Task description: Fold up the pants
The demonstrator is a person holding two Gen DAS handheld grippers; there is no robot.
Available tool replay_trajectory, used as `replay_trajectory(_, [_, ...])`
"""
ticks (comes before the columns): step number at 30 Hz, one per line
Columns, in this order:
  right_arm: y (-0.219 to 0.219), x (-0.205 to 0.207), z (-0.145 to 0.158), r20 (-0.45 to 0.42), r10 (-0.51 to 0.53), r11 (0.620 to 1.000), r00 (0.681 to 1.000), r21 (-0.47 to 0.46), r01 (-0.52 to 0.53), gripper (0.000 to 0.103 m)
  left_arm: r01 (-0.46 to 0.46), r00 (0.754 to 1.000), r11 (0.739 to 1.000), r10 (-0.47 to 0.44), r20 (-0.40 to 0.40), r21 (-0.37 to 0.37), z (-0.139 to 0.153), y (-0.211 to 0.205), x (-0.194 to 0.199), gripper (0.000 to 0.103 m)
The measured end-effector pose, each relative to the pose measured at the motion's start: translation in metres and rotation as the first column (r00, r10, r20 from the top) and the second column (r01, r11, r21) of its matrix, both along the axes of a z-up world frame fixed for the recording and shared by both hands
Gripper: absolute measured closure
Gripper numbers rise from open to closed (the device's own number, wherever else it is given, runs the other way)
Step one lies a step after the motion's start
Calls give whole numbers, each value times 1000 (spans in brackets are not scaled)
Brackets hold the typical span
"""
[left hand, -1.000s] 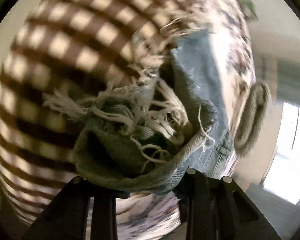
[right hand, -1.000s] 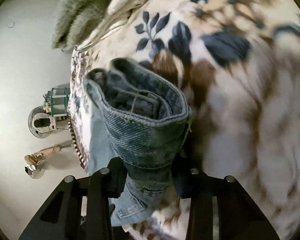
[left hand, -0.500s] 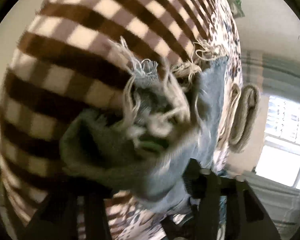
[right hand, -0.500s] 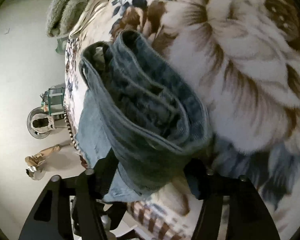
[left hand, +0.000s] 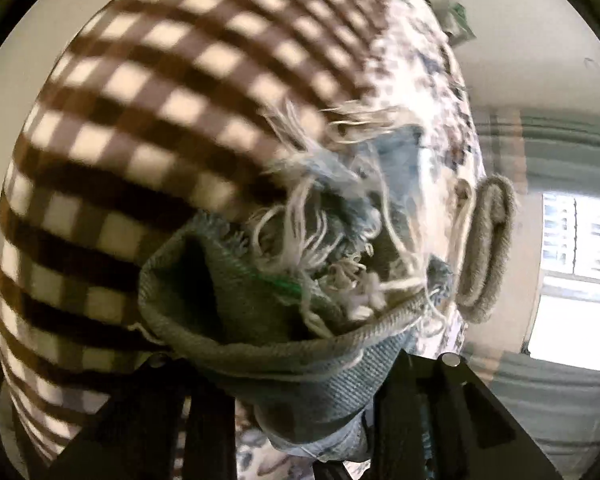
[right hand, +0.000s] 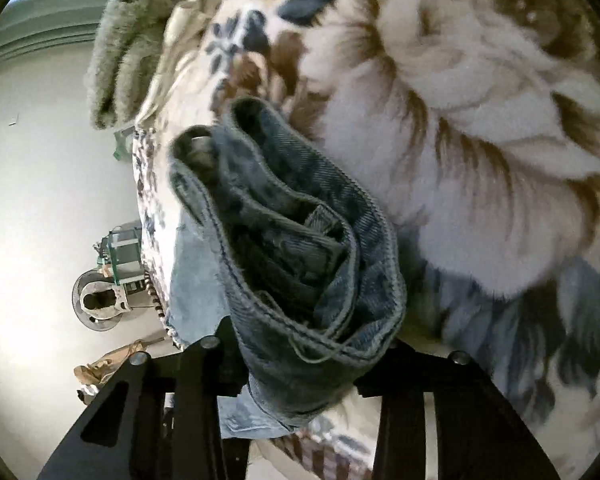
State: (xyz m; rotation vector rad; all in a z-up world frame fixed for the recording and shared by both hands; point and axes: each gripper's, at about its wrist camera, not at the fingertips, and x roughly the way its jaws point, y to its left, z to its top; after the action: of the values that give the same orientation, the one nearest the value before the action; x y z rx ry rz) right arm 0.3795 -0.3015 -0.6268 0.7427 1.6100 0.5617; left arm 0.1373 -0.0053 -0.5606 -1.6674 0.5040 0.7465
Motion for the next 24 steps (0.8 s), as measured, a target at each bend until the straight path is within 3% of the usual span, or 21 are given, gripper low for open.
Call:
replay_trajectory(4, [-5, 0, 35, 10, -12, 1000, 1000, 1, 12, 67, 51, 999, 999, -51, 12, 15, 37, 11, 12, 81])
replay_trajectory(9, [9, 14, 106, 62, -18, 999, 998, 29, 16, 68, 140, 990, 988, -142, 22, 72, 101, 32, 37, 81])
replay_trajectory(14, [21, 40, 179, 104, -87, 996, 991, 45, 83, 69, 236, 969, 966, -243, 53, 109, 165, 66, 87, 81])
replay_trajectory(19, [34, 86, 252, 175, -203, 978, 963, 79, 192, 69, 339, 920, 928, -362, 153, 156, 223, 119, 175, 81])
replay_trajectory(24, [77, 171, 326, 297, -341, 939, 892, 139, 313, 69, 437, 831, 870, -488, 267, 230, 274, 178, 293, 81])
